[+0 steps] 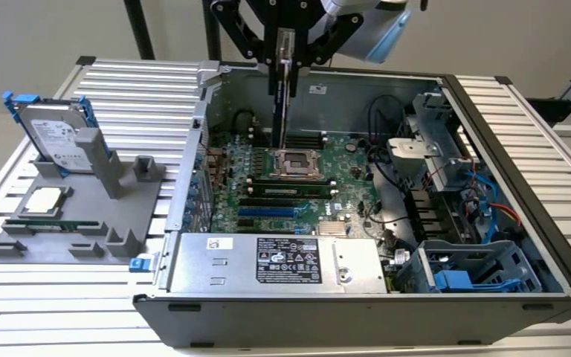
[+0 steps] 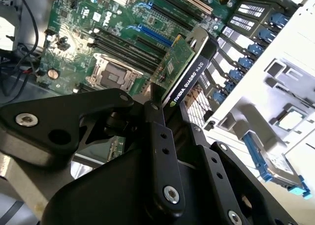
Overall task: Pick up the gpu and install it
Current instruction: 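Insert the gpu into the slot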
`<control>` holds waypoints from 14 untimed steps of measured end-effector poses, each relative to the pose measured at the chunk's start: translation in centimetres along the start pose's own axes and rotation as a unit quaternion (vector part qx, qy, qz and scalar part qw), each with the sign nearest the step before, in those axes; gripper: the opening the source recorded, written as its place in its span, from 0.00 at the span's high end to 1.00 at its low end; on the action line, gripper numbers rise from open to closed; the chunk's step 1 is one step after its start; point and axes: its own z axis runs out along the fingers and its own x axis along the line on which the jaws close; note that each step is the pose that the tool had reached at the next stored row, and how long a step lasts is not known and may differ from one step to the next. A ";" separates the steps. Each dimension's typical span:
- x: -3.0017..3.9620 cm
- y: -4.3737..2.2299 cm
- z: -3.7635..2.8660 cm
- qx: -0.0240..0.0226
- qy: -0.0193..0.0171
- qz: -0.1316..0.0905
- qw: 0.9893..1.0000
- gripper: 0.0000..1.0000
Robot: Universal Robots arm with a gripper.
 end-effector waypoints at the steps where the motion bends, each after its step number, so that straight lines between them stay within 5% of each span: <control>1: -0.08 0.01 -0.01 0.000 0.000 0.000 1.000 1.00; 14: -1.03 0.10 -0.13 0.000 0.000 0.000 1.000 1.00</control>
